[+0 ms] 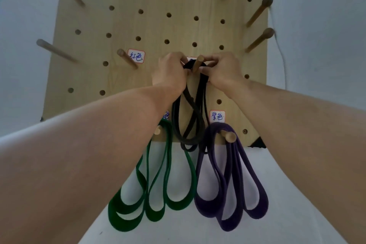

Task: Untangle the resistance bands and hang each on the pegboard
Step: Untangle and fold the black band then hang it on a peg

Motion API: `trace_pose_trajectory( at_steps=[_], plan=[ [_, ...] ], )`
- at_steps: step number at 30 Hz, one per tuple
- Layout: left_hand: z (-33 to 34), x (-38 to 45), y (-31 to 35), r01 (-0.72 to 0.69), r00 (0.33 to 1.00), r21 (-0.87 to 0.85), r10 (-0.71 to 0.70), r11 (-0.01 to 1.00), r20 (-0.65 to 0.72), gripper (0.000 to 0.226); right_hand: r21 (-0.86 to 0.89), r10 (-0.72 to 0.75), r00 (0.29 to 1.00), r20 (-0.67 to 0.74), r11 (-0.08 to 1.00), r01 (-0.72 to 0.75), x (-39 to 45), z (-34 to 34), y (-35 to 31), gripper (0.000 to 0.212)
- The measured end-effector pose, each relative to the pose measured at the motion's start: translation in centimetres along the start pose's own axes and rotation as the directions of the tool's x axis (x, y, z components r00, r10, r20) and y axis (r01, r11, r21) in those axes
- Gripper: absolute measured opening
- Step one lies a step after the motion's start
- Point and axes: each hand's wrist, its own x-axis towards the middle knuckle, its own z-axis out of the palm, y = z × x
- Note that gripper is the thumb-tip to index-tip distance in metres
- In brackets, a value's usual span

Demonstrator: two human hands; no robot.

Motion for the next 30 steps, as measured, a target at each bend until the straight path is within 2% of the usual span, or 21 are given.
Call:
trace_pose_trajectory(
  at_steps=[4, 8, 10, 13, 16, 19, 22, 25, 28, 30],
  plan=[
    [0.2, -0.1, 0.1, 0.064, 0.998, -0.022, -0.063, 0.998, 0.003, 0.024, -0.093, -0.013, 0.999, -0.034, 0.996, 0.010, 0.5, 0.4, -0.3, 0.029],
    [-0.1, -1.2, -0.6, 0.042, 0.997, -0.069, -0.038, 0.997, 0.060, 0.031, -0.114, 0.013, 0.997, -0.075, 0.993, -0.021, 0.1, 1.5, 0.1, 0.035],
    [-0.3, -1.7, -1.1, 0.047, 0.998, -0.075, -0.044, 0.996, 0.051, 0.026, -0.137, 0.003, 0.995, -0.095, 0.990, -0.016, -0.2, 1.8, 0.7, 0.036],
    [0.2, -2.6, -1.8, 0.116, 0.992, -0.032, -0.114, 0.993, 0.061, 0.019, -0.069, 0.075, 0.986, -0.146, 0.994, -0.086, -1.3, 2.0, 1.6, 0.025],
    [0.9, -3.5, -2.1, 0.152, 0.982, 0.064, -0.158, 0.986, 0.106, 0.011, -0.052, 0.129, 0.986, -0.110, 0.990, -0.135, -2.3, 2.5, 2.1, 0.020],
    [0.9, -3.7, -1.8, 0.100, 0.990, 0.221, -0.119, 0.970, 0.075, 0.015, -0.083, 0.114, 0.988, -0.104, 0.989, -0.123, -2.8, 2.8, 2.1, 0.020],
    [0.3, -3.5, -1.1, 0.069, 0.994, 0.310, -0.093, 0.948, 0.062, 0.021, -0.192, 0.089, 0.992, -0.095, 0.976, -0.106, -2.9, 2.2, 1.9, 0.021],
    [-0.7, -3.6, -1.7, -0.035, 0.999, 0.400, 0.020, 0.916, 0.040, 0.023, -0.309, 0.067, 0.995, -0.075, 0.947, -0.087, -3.1, 1.8, 1.7, 0.030],
    [-0.9, -4.4, -1.8, -0.140, 0.990, 0.449, 0.120, 0.882, 0.073, 0.018, -0.289, 0.080, 0.995, -0.056, 0.953, -0.093, -3.4, 2.1, 1.3, 0.028],
    [-0.3, -4.9, -1.0, -0.156, 0.988, 0.461, 0.133, 0.874, 0.083, 0.014, -0.302, 0.080, 0.994, -0.072, 0.948, -0.099, -3.6, 2.2, 1.0, 0.024]
  ],
)
